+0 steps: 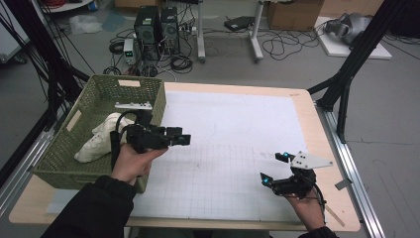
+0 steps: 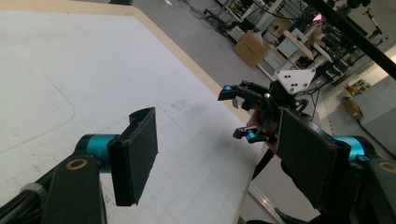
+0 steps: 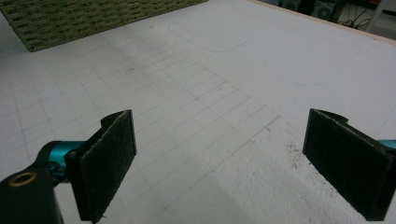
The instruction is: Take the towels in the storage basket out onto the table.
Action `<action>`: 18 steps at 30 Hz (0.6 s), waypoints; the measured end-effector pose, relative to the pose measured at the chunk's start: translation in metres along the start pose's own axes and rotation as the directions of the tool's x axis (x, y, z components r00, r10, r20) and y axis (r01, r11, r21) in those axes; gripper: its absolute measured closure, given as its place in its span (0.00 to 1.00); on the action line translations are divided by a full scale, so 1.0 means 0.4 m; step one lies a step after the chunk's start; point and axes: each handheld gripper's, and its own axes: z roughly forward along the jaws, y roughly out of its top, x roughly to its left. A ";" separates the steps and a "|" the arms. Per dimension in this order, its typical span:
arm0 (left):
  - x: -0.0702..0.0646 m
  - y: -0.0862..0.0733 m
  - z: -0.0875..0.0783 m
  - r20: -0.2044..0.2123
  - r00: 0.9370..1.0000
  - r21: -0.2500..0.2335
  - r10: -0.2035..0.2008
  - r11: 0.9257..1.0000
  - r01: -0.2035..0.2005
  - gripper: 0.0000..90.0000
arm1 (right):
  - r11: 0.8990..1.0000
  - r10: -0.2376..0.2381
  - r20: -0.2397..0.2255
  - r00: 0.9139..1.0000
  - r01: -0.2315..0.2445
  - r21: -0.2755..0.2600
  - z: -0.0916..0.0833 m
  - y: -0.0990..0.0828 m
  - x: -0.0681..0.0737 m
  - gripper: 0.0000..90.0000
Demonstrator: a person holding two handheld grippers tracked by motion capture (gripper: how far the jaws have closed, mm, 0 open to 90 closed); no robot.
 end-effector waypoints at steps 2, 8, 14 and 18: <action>0.005 0.007 -0.009 0.008 1.000 -0.006 -0.012 1.000 0.012 0.33 | 1.000 -0.003 0.001 1.000 0.003 -0.001 0.001 0.000 -0.001 0.10; 0.033 0.022 -0.032 0.006 0.999 -0.027 -0.052 0.998 0.052 0.33 | 1.000 -0.006 0.000 1.000 0.006 -0.002 0.001 0.001 0.000 0.10; 0.058 0.037 -0.059 -0.003 0.997 -0.051 -0.083 0.995 0.083 0.33 | 1.000 -0.004 -0.002 1.000 0.004 0.000 0.003 0.000 -0.002 0.10; 0.072 0.047 -0.078 -0.007 0.995 -0.066 -0.096 0.993 0.096 0.33 | 1.000 -0.004 0.000 1.000 0.004 0.001 0.003 0.001 -0.002 0.10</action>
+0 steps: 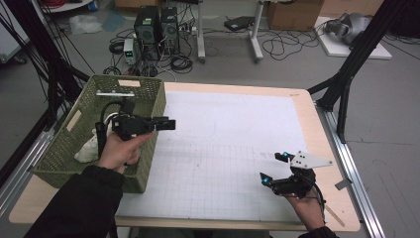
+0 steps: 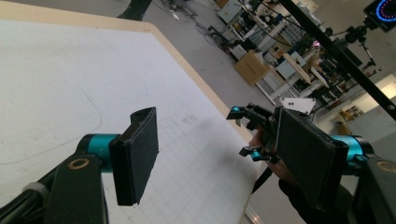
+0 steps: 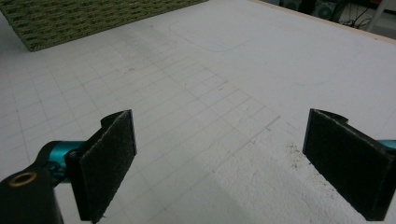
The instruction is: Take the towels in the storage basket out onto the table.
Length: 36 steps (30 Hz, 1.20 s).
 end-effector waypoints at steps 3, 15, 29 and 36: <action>0.009 0.007 -0.012 -0.008 1.000 -0.007 -0.007 1.000 0.007 0.34 | 1.000 0.000 0.000 1.000 0.000 0.000 0.000 0.000 0.000 0.10; 0.067 0.029 -0.064 -0.056 0.997 -0.041 -0.049 0.998 0.047 0.34 | 1.000 -0.001 0.001 1.000 0.001 -0.004 -0.002 0.001 -0.001 0.10; 0.136 0.045 -0.150 -0.283 0.959 -0.021 -0.032 0.999 0.027 0.34 | 1.000 -0.003 0.001 1.000 0.003 -0.003 -0.003 0.001 -0.002 0.10; 0.162 0.041 -0.186 -0.389 0.921 0.005 -0.016 1.000 0.019 0.34 | 1.000 -0.001 -0.003 1.000 0.001 -0.003 -0.003 0.001 0.000 0.10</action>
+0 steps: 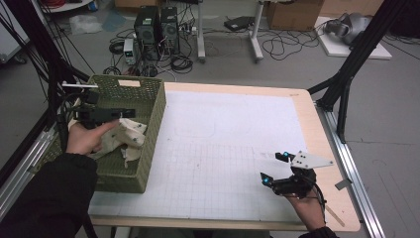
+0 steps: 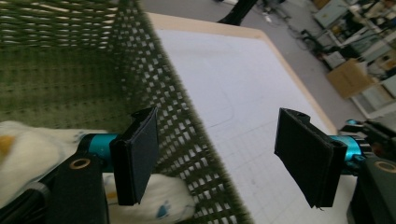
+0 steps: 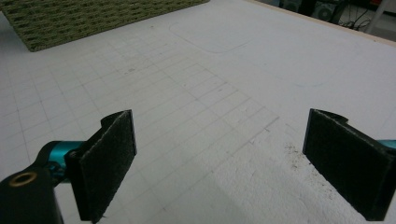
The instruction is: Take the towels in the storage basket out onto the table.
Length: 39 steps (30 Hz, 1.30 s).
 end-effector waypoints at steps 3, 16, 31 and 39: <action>0.013 -0.004 -0.008 -0.033 0.999 0.002 0.000 1.000 0.000 0.34 | 1.000 -0.005 0.003 1.000 0.005 -0.002 -0.001 0.000 -0.001 0.10; 0.071 -0.023 -0.028 -0.218 0.976 0.055 0.009 0.998 0.003 0.32 | 1.000 -0.001 0.003 1.000 0.001 -0.001 -0.002 -0.001 -0.001 0.10; 0.092 -0.027 0.004 -0.341 0.939 0.135 0.038 0.991 0.008 0.33 | 1.000 -0.005 -0.002 1.000 0.005 0.003 0.001 -0.001 -0.001 0.10; 0.099 -0.034 0.034 -0.318 0.948 0.186 0.036 0.982 0.024 0.32 | 1.000 -0.001 -0.003 1.000 0.001 0.003 0.002 -0.001 -0.001 0.10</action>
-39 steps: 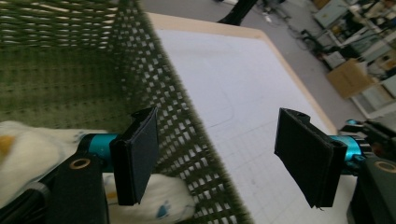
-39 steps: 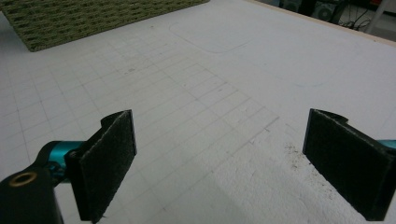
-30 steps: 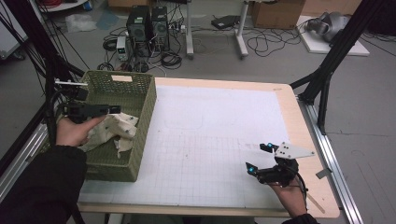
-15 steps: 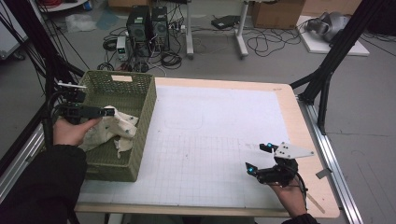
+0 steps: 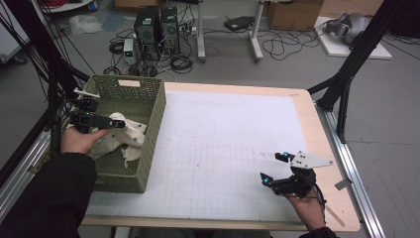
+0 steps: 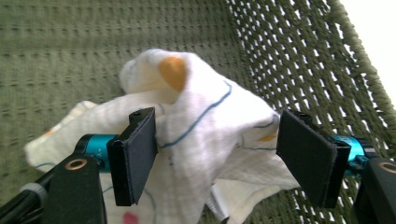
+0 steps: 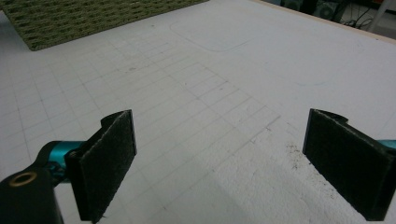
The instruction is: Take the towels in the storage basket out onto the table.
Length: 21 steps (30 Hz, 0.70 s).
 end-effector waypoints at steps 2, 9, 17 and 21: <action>-0.003 0.000 0.007 0.011 1.000 0.010 -0.002 1.000 0.002 0.32 | 1.000 0.001 0.000 1.000 -0.001 0.001 0.001 0.000 0.000 0.10; -0.013 -0.001 0.028 0.037 0.999 0.047 -0.002 0.999 0.000 0.31 | 1.000 -0.003 0.000 1.000 0.003 -0.001 0.001 0.000 -0.001 0.10; -0.019 -0.007 0.054 0.003 1.000 0.106 0.020 0.994 -0.021 0.34 | 1.000 0.000 -0.002 1.000 0.000 0.000 0.001 0.001 0.000 0.10; -0.020 -0.012 0.071 -0.017 0.999 0.140 0.029 0.990 -0.026 0.37 | 1.000 -0.003 -0.001 1.000 0.003 0.000 0.001 0.001 -0.001 0.10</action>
